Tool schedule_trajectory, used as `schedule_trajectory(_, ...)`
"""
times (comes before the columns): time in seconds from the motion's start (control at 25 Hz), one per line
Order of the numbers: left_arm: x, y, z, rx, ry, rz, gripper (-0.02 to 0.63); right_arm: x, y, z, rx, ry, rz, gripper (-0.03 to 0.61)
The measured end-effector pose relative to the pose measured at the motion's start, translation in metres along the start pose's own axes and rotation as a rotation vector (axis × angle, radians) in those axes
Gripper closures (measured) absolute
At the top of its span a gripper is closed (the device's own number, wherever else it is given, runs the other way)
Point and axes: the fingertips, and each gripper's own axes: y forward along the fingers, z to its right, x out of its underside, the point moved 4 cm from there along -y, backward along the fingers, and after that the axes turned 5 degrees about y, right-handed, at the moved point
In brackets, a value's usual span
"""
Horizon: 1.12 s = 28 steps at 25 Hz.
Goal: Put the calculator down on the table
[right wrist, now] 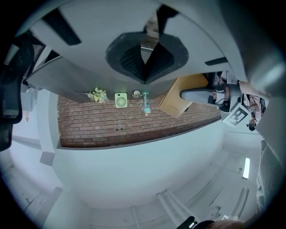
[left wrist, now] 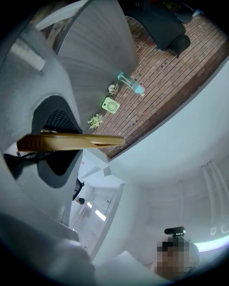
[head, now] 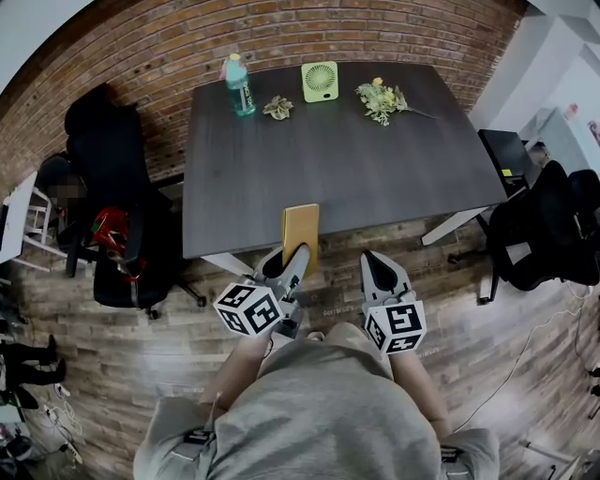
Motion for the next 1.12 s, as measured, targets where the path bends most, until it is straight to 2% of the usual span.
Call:
schedule_trajectory(0.4, -0.004, 0.035, -0.018, -0.012, -0.01, -0.01, 0.525, 0.0, 0.025, 0.015, -0.012, -0.001, -0.02, 0.577)
schedule_trajectory(1.12, -0.012, 0.149, -0.081, -0.093, -0.101, -0.052, 0.525, -0.024, 0.123, 0.083, -0.074, -0.006, -0.066, 0.577)
